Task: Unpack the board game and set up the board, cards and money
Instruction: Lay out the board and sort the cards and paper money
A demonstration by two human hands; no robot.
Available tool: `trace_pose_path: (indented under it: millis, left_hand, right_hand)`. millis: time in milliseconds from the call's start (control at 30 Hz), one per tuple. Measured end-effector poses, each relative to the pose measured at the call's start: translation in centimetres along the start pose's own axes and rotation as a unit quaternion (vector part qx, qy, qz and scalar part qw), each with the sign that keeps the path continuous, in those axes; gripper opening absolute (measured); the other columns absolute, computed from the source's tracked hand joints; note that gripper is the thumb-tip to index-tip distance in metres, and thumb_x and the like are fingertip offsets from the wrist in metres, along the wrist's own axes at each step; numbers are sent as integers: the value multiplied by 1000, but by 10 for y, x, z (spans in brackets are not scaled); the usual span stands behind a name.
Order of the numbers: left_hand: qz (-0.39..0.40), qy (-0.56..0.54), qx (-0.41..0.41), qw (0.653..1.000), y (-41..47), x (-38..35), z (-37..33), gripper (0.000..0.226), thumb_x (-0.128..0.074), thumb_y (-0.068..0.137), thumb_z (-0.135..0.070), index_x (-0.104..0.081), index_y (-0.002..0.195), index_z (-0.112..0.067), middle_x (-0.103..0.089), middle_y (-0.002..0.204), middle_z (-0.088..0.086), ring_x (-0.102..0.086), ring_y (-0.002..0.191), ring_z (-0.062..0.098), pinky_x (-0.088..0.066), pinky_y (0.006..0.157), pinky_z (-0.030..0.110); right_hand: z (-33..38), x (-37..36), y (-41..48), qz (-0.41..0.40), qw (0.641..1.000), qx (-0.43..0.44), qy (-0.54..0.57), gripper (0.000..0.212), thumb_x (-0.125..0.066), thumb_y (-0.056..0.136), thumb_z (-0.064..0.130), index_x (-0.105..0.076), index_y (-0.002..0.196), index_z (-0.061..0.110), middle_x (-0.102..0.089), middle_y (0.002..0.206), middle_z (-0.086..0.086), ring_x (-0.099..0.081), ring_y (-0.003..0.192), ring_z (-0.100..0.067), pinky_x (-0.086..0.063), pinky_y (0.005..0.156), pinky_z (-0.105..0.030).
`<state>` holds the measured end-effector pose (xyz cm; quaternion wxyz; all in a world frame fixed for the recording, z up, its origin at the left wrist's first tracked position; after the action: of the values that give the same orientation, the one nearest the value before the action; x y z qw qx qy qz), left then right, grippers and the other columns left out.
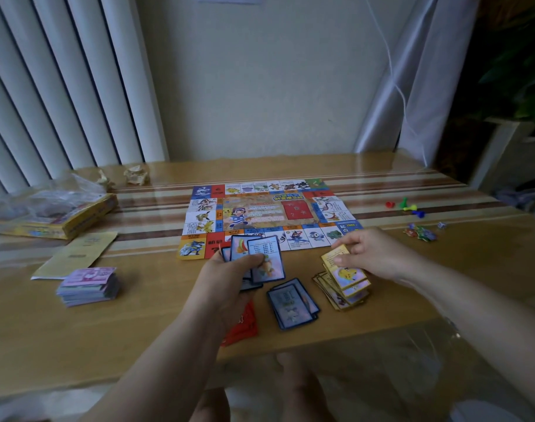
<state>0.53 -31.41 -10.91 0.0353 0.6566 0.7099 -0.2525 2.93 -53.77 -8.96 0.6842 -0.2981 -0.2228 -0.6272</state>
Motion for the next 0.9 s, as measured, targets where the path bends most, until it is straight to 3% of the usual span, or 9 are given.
trace_pose_path:
  millis: [167,267,367,467,533,633,700,767,900]
  left_hand:
    - [5,-9,7,1000,-1,-2,1,17,-62,84,1,-55,95,-10,-65,88,10,-64,74,21,-52,61,32]
    - [4,-10,17,1000,-1,-6,3,18,-62,85,1,-55,96,-10,-65,89,11,-65,74,21,-53,54,30]
    - [1,-12,21,1000,-2,-7,4,18,-62,85,2,-54,96,-10,-64,90,11,-64,76,22,-51,54,31]
    - [-1,-11,18,1000,-3,-5,4,17,-62,85,2,-55,96,-9,-65,89,11,-64,75,21,-51,55,31]
    - [6,-11,25,1000,-4,-8,5,16,-62,85,2,-55,92,-9,-66,85,11,-66,71,20,-52,53,30]
    - [20,-7,42,999,-8,-17,9,14,-63,84,2,-57,90,-9,-69,76,9,-67,63,19,-53,54,32]
    - [32,-5,50,998,-8,-21,13,13,-63,84,2,-59,90,-8,-71,70,8,-68,62,19,-53,58,34]
    - [31,-10,58,998,-8,-21,14,11,-63,84,1,-59,91,-7,-72,67,8,-69,61,20,-53,57,34]
    - [-26,-70,67,995,-7,3,8,6,-58,88,-1,-56,93,-4,-65,84,16,-65,70,24,-54,50,33]
  right_hand:
    - [-8,4,1,-1,1000,-25,1,35,-67,87,21,-58,120,14,-70,103,-5,-65,97,-17,-46,99,-38]
    - [-8,-4,1,16,1000,-13,-16,26,-66,87,16,-60,113,17,-62,97,5,-61,91,-9,-48,87,-27]
    - [-4,-6,-1,-10,990,29,-137,35,-71,83,24,-60,116,22,-56,102,8,-52,87,-1,-43,74,-18]
    - [5,-1,-5,-61,973,48,-218,47,-74,79,33,-57,122,28,-49,117,10,-48,106,-6,-42,89,-24]
    - [23,5,-11,-101,977,90,-165,39,-69,83,35,-59,120,27,-55,118,10,-51,96,1,-42,84,-20]
    - [53,-10,-19,-27,993,113,27,31,-60,87,43,-61,113,26,-68,95,12,-58,72,4,-45,71,-16]
    - [65,-23,-19,6,992,110,61,25,-64,85,41,-60,107,29,-71,85,8,-64,71,-4,-52,77,-26]
    - [69,-33,-13,5,991,116,67,15,-70,84,27,-60,95,30,-70,76,6,-65,72,-8,-53,84,-36]
    - [59,-38,-4,17,991,78,106,16,-70,85,15,-61,87,29,-66,72,7,-62,77,-8,-48,86,-32]
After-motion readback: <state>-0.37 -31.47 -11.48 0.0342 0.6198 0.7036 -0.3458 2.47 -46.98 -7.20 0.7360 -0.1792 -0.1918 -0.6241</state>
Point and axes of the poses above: each hand's wrist, its own y-axis towards the middle knuckle, its own x-axis out of the back of the hand, z = x × y, the point moved 7 cm from there along y, towards the middle knuckle
